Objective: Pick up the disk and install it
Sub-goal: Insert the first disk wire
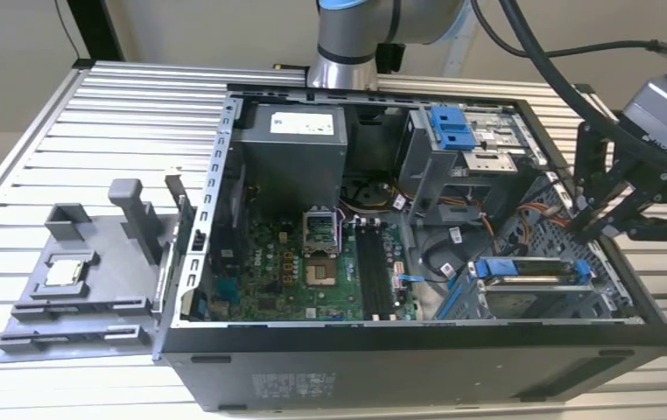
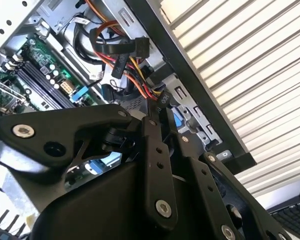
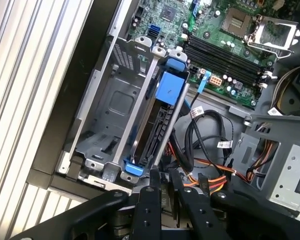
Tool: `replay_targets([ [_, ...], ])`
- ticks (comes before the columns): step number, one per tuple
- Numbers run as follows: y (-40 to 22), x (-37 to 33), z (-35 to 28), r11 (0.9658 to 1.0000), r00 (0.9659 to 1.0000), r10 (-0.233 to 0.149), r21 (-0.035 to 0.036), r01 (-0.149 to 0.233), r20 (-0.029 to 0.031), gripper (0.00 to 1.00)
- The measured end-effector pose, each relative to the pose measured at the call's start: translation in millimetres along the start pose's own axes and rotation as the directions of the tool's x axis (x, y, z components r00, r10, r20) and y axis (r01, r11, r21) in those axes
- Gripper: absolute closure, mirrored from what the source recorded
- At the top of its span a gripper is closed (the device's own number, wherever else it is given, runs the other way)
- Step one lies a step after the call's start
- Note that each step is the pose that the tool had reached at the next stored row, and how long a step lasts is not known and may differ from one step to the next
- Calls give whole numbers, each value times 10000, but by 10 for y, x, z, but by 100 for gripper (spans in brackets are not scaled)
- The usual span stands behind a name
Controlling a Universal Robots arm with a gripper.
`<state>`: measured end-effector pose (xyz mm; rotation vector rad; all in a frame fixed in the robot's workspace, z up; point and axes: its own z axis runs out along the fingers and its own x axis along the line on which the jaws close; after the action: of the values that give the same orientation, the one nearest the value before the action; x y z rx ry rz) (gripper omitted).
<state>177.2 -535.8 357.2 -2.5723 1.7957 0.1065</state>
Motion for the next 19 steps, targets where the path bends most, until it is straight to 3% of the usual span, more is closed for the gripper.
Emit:
replay_targets([
  [11, 41, 5, 1, 9986, 9986, 526, 54, -527, 14, 100],
  [15, 124, 6, 4, 9984, 9986, 519, 205, -518, -35, 100],
  [19, 167, 0, 6, 9976, 9985, 524, 463, -518, -126, 100],
])
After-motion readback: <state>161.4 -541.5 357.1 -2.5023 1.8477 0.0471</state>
